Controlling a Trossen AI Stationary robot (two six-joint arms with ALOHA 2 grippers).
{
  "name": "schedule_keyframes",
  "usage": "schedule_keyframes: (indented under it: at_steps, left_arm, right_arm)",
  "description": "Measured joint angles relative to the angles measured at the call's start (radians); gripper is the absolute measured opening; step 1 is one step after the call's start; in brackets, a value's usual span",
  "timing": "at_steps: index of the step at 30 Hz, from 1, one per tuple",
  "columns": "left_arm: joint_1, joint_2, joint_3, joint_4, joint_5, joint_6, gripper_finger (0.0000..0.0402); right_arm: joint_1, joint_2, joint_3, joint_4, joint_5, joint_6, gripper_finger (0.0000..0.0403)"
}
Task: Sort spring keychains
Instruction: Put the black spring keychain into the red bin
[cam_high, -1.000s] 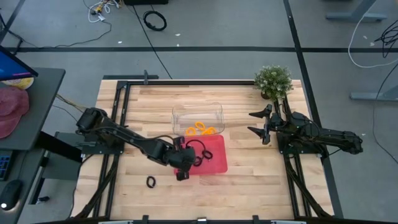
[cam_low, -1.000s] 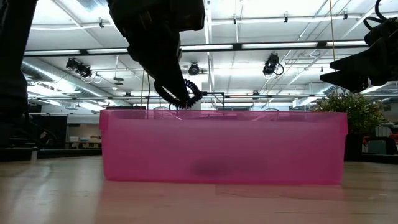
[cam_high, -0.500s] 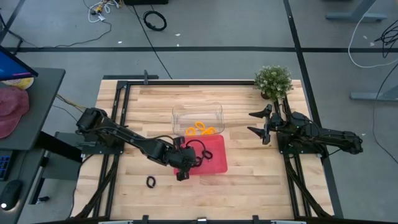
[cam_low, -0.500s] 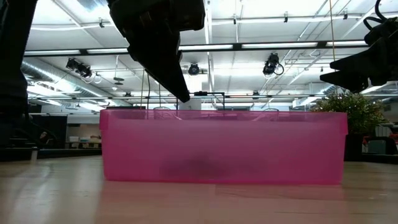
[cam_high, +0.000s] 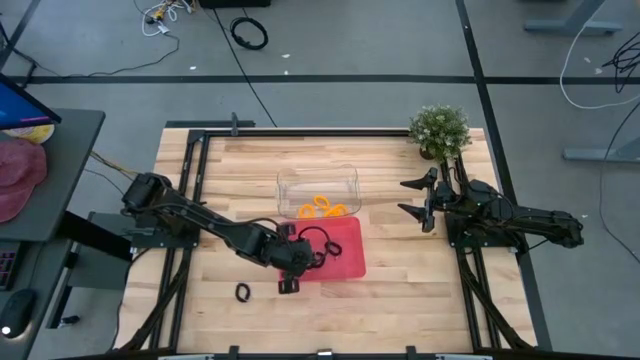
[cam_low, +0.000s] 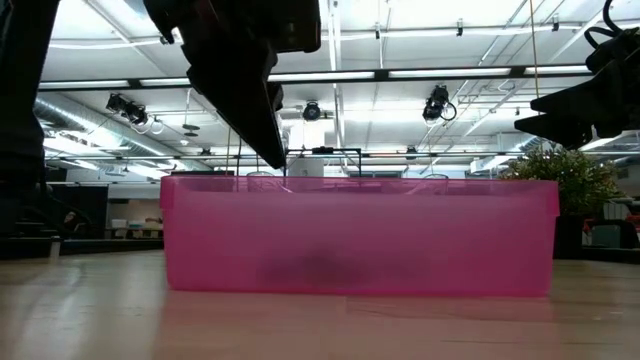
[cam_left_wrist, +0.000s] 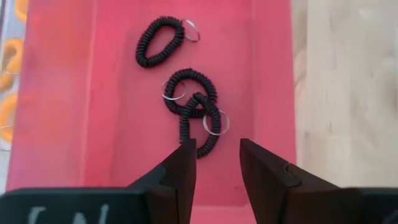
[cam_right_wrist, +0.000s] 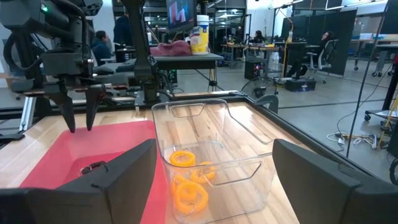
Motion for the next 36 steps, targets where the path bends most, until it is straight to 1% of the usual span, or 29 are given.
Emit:
schedule_keyframes:
  at_steps: [5,7,10,12,15,18,21,27,36]
  left_arm:
    - [-0.005,-0.011,0.003,-0.005,0.019,-0.016,0.0127]
    - [-0.011,-0.016,0.017,-0.051,0.044,-0.029,0.0127]
    - [-0.023,-0.018,0.047,-0.110,0.082,-0.090,0.0126]
    - [-0.044,-0.018,0.059,-0.173,0.089,-0.135,0.0126]
    - [-0.080,-0.018,0.069,-0.213,0.097,-0.181,0.0126]
    - [-0.115,-0.017,0.095,-0.283,0.097,-0.230,0.0126]
    - [-0.151,-0.018,0.116,-0.318,0.084,-0.273,0.0126]
    - [-0.220,-0.018,0.121,-0.347,0.069,-0.294,0.0126]
    - [-0.282,-0.018,0.121,-0.440,0.051,-0.418,0.0126]
  right_arm:
    - [0.000,0.000,0.000,0.000,0.000,0.000,0.0324]
    - [0.000,0.000,0.000,0.000,0.000,0.000,0.0324]
    - [0.000,0.000,0.000,0.000,0.000,0.000,0.0324]
    - [0.000,0.000,0.000,-0.001,0.000,0.000,0.0324]
    - [0.000,0.000,0.000,0.000,0.000,0.000,0.0324]
    - [0.000,0.000,0.000,0.000,0.000,0.000,0.0324]
    - [0.000,0.000,0.000,0.000,0.000,0.000,0.0324]
    - [0.000,0.000,0.000,0.000,0.000,0.000,0.0324]
    - [0.000,0.000,0.000,0.000,0.000,0.000,0.0324]
